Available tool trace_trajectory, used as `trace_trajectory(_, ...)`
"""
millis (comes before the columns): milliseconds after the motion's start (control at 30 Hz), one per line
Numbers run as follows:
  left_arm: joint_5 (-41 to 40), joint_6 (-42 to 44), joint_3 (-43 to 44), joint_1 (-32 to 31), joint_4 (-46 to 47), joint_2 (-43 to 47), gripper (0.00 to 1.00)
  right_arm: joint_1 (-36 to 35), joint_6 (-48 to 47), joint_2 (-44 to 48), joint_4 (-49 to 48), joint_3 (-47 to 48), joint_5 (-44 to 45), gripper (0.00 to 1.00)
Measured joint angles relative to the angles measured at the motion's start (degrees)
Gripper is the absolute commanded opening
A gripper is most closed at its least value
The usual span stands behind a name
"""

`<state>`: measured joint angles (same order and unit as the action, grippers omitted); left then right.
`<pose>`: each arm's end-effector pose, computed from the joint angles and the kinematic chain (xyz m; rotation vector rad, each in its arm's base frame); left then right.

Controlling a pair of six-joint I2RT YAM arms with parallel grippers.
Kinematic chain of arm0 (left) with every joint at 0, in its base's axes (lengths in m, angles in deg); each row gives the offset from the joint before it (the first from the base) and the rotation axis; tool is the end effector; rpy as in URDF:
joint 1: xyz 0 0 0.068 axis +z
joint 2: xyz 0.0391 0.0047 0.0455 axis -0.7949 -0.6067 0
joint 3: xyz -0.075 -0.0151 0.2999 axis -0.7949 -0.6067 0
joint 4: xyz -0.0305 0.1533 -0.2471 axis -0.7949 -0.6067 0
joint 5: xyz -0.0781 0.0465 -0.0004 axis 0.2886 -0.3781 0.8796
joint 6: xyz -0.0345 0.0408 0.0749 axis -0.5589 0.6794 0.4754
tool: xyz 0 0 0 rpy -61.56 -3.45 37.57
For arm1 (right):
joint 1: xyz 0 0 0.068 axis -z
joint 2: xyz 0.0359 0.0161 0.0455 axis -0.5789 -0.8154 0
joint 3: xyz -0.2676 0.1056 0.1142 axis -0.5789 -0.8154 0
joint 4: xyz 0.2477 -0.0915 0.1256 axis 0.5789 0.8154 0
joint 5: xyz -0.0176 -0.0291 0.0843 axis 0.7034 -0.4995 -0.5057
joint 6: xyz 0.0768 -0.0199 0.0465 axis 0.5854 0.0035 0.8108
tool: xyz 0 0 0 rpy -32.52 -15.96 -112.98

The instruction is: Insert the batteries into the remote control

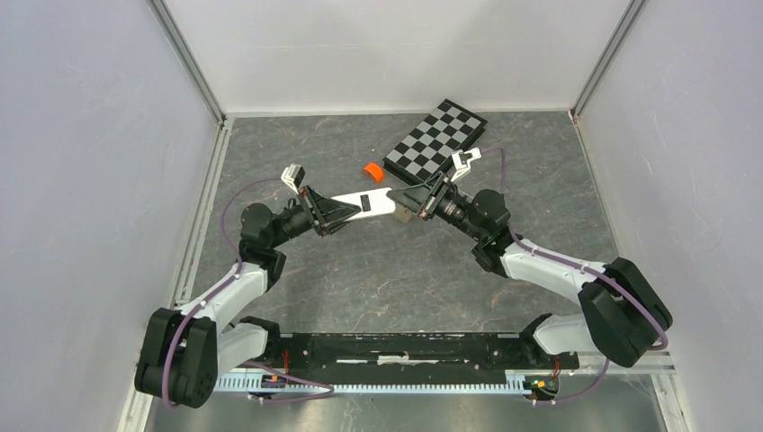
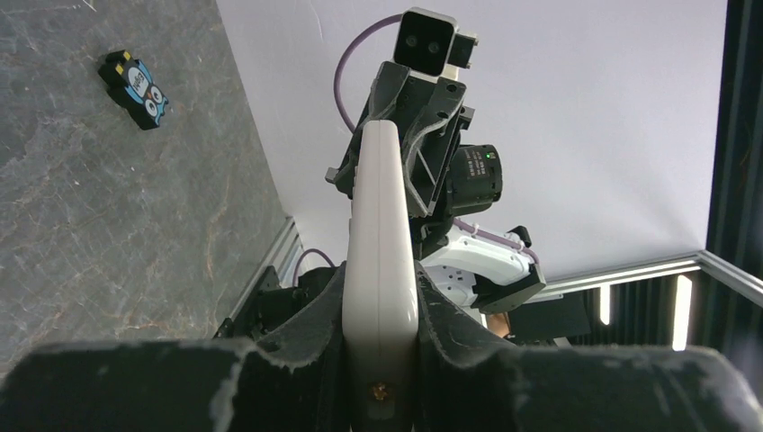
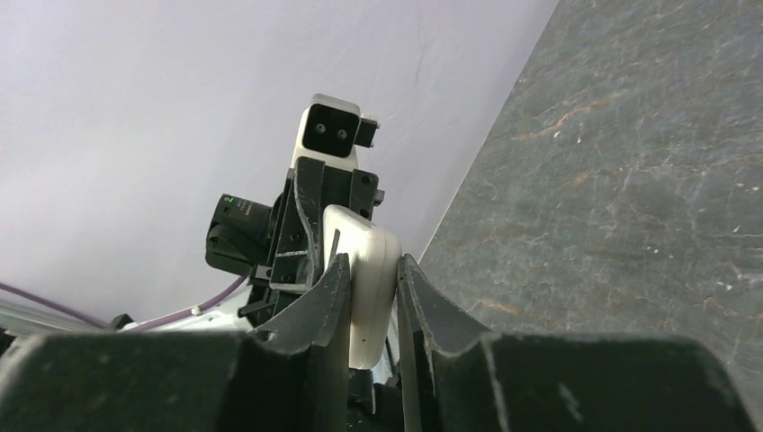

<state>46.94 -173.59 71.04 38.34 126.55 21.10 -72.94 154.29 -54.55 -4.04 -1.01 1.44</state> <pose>0.2359 -0.1243 0.2731 -0.2402 1.8005 -1.9346 0.2610 0.2339 0.2896 0.1124 1.6806 1.6705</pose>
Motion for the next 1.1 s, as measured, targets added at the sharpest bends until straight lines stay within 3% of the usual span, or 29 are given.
trace_trajectory(233,-0.07,4.17,0.11,-0.26,-2.29,0.46,0.02,-0.46,-6.84,2.21,5.99,0.96,0.50,0.39)
trace_trajectory(300,0.48,6.71,0.66,-1.03,-5.18,1.25,0.02,0.02,-8.39,2.93,7.69,0.92,-2.01,0.48)
trace_trajectory(433,2.36,12.22,2.25,-2.51,-10.05,3.04,0.02,2.73,-11.21,4.04,8.55,0.28,-10.54,0.76)
trace_trajectory(500,2.97,14.14,2.75,-2.54,-11.08,3.69,0.02,3.67,-13.22,4.87,8.68,0.20,-13.55,0.84)
trace_trajectory(600,4.11,16.63,3.32,-2.54,-11.96,4.46,0.02,4.46,-18.86,6.86,10.25,0.31,-17.97,0.87)
trace_trajectory(733,5.31,19.15,3.45,-2.54,-12.15,5.97,0.02,4.39,-25.79,7.76,14.75,2.21,-22.86,0.84)
trace_trajectory(900,6.82,20.15,3.45,-2.54,-10.60,7.39,0.02,4.42,-27.91,7.21,14.75,3.10,-26.97,0.65)
trace_trajectory(1100,8.07,20.90,3.45,-2.27,-7.41,8.13,0.02,4.13,-17.38,2.23,-0.94,1.60,-29.90,0.36)
